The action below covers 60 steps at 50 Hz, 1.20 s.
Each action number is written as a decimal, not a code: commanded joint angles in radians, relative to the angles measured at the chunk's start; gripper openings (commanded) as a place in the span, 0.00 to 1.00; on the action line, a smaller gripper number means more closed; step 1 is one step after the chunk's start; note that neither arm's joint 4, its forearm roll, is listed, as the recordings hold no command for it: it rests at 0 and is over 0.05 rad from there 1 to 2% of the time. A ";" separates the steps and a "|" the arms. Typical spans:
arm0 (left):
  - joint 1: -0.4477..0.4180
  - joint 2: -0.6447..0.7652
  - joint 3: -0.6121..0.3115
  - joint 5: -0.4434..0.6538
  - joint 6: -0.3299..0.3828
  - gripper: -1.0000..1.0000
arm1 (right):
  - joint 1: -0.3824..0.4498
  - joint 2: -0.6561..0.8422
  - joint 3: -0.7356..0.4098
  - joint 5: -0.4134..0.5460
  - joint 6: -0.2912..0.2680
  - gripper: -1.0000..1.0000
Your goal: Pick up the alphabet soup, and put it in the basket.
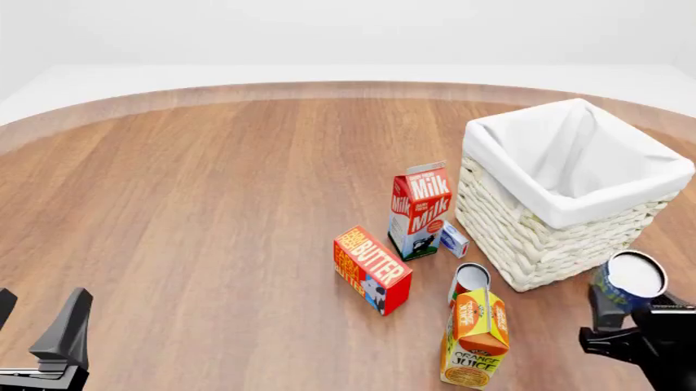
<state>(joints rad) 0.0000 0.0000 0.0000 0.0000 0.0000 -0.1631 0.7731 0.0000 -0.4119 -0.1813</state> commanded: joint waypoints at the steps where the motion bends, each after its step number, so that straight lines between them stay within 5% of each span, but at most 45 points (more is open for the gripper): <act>1: 0.000 0.000 0.000 0.000 0.000 1.00 | -0.002 -0.184 0.000 0.134 -0.001 0.00; 31: 0.000 0.000 0.000 0.000 0.000 1.00 | 0.004 -0.339 -0.037 0.197 -0.068 0.00; 60: 0.000 0.000 0.000 0.000 0.000 1.00 | 0.013 -0.264 -0.167 0.170 -0.074 0.00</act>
<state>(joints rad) 0.0000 0.0000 0.0000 0.0000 0.0000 -0.1565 0.4817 -0.1201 -0.2204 -0.2697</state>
